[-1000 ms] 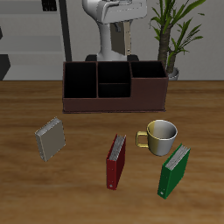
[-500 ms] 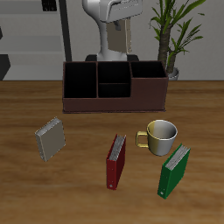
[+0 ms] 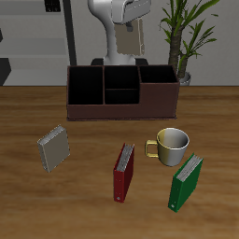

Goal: Place the left yellow book into the back desk caddy's back compartment

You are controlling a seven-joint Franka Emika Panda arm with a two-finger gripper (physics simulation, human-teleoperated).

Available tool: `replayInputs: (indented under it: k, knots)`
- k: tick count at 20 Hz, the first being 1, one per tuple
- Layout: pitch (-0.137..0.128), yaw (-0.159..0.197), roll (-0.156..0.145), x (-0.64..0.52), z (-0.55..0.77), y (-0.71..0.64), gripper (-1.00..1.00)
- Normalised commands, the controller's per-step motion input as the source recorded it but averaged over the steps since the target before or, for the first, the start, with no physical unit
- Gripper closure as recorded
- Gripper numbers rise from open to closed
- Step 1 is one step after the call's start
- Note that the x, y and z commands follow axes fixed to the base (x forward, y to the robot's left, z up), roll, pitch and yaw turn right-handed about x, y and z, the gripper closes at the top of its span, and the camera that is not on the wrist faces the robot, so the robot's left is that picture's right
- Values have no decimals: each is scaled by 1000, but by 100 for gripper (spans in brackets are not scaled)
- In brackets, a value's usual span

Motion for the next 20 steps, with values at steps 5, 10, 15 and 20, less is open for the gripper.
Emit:
replayInputs:
  k: [5,10,15,20]
  knots:
    - [33,154,5,-72,-157,37,100]
    - [24,90,-12,-67,-113,-29,100]
    - [16,112,-25,-167,-60,-126,100]
    - [-4,104,-28,-71,-13,-99,100]
